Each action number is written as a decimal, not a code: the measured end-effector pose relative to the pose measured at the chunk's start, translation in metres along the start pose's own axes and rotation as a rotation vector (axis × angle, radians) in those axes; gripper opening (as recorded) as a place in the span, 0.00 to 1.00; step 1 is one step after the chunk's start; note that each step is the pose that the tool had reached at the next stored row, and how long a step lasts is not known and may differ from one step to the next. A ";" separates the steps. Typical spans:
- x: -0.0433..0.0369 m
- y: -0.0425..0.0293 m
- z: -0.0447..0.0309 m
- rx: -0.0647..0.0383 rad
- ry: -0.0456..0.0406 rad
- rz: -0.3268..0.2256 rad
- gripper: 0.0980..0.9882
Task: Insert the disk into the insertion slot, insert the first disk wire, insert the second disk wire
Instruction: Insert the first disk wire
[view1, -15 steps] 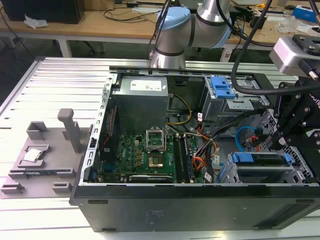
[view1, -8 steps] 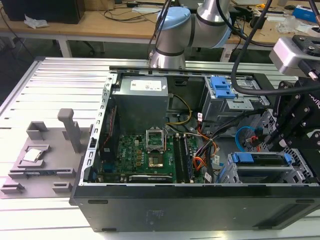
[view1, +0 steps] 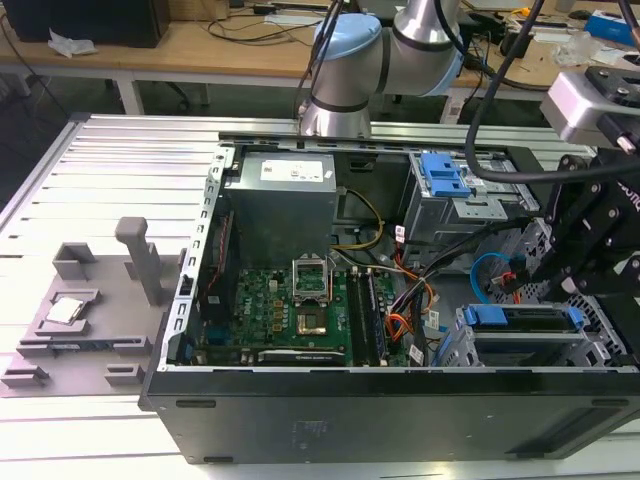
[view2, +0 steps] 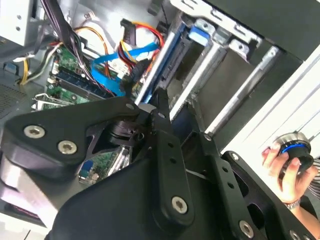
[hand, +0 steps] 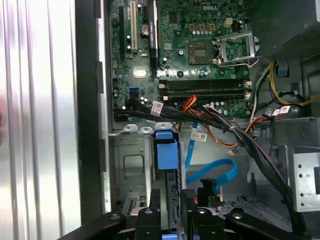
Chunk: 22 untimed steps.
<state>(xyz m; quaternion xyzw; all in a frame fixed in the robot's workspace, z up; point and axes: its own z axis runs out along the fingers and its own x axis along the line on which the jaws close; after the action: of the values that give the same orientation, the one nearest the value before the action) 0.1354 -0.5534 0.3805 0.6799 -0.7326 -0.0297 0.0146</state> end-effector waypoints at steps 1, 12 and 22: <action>-0.0041 -0.0009 0.0003 0.000 0.0000 0.000 0.23; -0.0288 -0.0073 0.0196 -0.006 0.0012 0.000 0.23; -0.0229 -0.0080 0.0206 -0.006 0.0040 0.000 0.08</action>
<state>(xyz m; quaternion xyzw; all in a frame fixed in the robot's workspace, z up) 0.1438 -0.5307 0.3599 0.6798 -0.7325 -0.0306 0.0182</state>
